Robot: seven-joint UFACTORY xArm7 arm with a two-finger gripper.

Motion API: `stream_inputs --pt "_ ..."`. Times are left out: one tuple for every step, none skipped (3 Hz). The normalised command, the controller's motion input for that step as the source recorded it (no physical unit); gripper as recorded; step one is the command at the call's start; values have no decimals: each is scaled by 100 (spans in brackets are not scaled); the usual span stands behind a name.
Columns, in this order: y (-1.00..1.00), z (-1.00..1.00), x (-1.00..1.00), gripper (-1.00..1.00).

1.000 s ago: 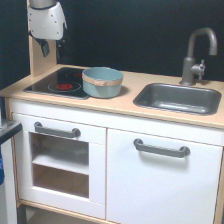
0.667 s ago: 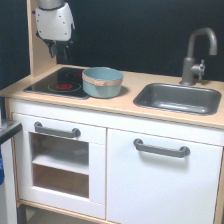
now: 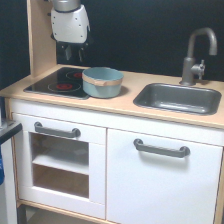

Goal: Place the pot in the sink

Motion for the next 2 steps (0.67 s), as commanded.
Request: stream_inputs --pt "21 -84 26 100" --pt "15 -91 13 100"
